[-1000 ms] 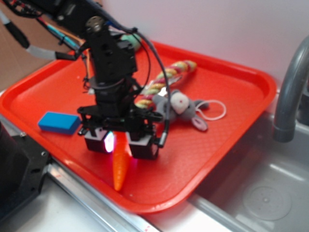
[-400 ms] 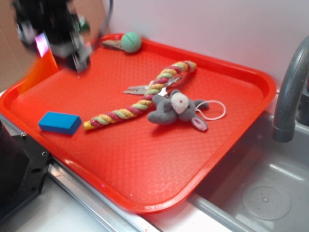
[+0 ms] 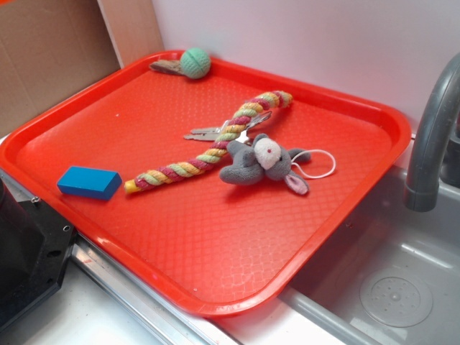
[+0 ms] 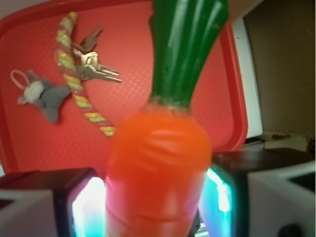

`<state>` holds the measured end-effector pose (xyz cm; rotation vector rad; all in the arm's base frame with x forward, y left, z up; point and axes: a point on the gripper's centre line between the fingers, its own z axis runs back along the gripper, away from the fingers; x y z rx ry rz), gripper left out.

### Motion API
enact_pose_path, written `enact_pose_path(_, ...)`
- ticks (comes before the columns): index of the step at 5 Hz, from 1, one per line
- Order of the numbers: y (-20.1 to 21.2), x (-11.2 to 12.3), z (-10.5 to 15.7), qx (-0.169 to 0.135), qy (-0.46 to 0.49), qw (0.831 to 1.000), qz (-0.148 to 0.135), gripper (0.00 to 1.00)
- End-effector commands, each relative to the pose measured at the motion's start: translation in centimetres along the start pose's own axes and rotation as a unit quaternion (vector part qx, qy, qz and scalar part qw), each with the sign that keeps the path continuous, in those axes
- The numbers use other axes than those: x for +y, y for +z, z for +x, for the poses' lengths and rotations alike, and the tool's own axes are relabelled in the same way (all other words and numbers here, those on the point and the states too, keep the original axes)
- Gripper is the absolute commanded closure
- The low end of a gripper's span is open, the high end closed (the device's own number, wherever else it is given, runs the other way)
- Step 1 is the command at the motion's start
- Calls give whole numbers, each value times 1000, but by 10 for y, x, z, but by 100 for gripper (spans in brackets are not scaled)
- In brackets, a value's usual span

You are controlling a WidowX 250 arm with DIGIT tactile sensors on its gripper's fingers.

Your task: Grab the carrot.

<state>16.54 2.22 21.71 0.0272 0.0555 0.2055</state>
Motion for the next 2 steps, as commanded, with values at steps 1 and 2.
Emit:
enact_pose_path(1,11,-2,26,-63,-31,997,39,100)
enact_pose_path(2,14,-14,31,-65,-42,996,47,100)
